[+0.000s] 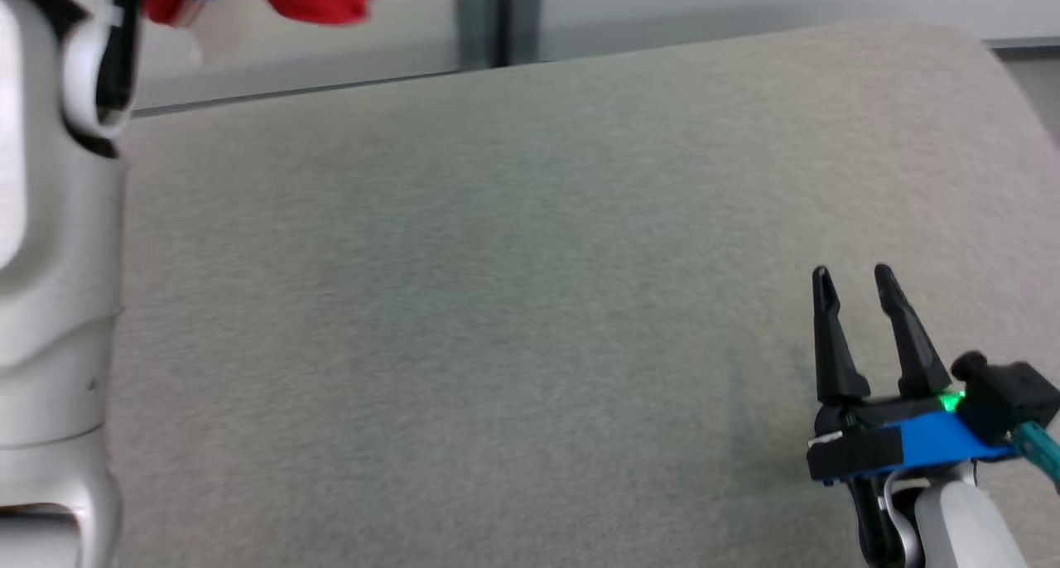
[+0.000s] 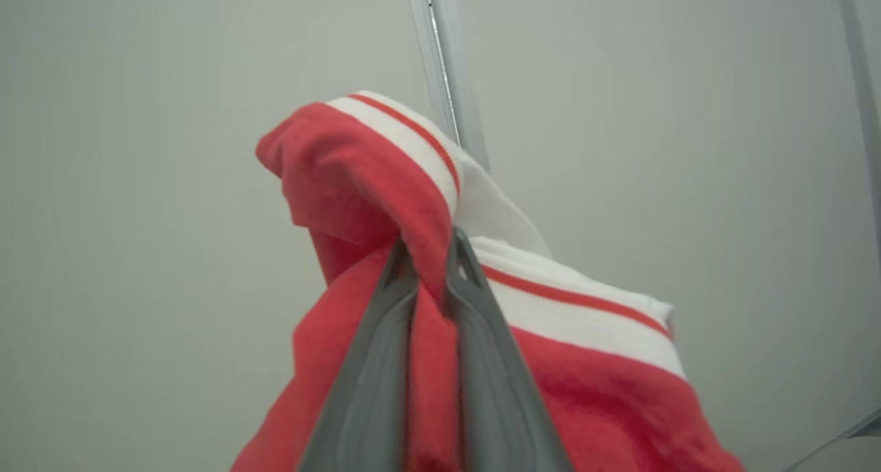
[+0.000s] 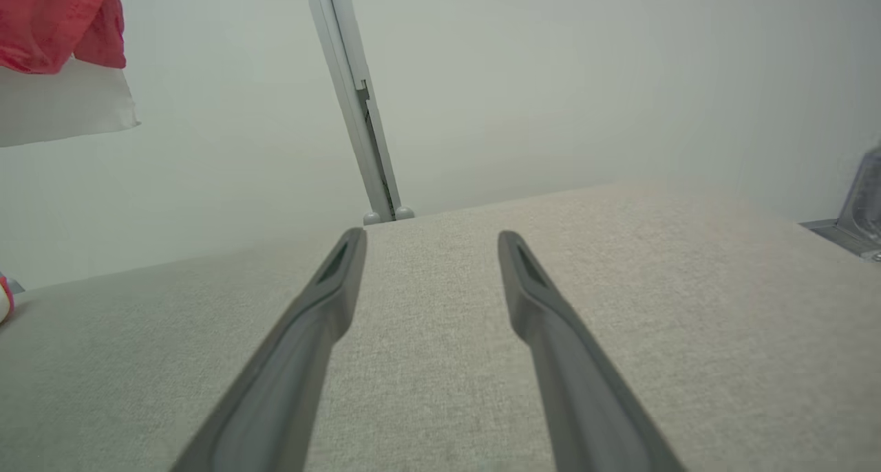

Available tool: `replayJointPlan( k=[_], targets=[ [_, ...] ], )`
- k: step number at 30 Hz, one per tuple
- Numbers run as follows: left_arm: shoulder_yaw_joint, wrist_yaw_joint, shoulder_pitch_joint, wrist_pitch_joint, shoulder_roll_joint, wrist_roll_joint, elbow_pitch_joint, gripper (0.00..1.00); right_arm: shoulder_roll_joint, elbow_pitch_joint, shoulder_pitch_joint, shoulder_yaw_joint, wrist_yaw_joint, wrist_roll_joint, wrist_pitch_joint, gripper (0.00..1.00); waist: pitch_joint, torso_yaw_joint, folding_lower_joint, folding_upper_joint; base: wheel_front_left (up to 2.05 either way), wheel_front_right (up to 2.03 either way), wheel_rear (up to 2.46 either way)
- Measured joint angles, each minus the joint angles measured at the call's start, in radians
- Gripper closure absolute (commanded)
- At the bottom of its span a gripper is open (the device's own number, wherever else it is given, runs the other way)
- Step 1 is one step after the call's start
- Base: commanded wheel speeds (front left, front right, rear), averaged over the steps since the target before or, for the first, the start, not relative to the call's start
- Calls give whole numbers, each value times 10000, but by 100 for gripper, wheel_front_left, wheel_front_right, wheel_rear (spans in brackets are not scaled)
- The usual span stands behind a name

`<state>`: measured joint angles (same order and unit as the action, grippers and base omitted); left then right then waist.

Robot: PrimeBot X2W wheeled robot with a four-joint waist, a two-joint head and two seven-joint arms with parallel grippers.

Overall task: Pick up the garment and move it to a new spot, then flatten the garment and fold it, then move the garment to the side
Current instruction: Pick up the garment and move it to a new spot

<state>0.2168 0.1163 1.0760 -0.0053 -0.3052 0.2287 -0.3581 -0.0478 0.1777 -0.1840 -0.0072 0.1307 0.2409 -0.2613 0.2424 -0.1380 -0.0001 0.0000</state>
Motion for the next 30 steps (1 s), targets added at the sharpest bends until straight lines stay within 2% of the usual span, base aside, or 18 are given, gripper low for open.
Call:
replayJointPlan(
  k=[7, 12, 18, 28, 29, 30],
  targets=[
    [1041, 71, 112, 449, 928, 184, 445, 100, -6, -75, -128, 163, -2, 531, -12, 0, 130, -1379, 1, 0, 0, 0, 0],
    [1708, 77, -648, 286, 1444, 339, 40, 100, -8, -188, -138, 282, -2, 631, -13, 0, 211, -1934, 1, 0, 0, 0, 0],
    [2203, 79, -2191, -207, 1776, 694, -786, 100, -8, -286, -143, 198, -2, 593, -13, 0, 344, -1887, 2, 0, 0, 0, 0],
    [3158, 81, -4776, -1024, 2161, 1112, -2109, 100, -4, -284, -150, 224, -2, 418, -13, 0, 262, -1264, 2, 0, 0, 0, 0],
    [3200, 81, -4933, -1124, 2197, 1154, -2182, 47, -8, -270, -146, 232, -2, 420, -13, 0, 234, -1190, 2, 0, 0, 0, 0],
    [3252, 79, -5056, -1237, 2196, 1147, -2234, 0, -4, -268, -141, 259, -2, 420, -13, 0, 200, -1116, 2, 0, 0, 0, 0]
  ],
)
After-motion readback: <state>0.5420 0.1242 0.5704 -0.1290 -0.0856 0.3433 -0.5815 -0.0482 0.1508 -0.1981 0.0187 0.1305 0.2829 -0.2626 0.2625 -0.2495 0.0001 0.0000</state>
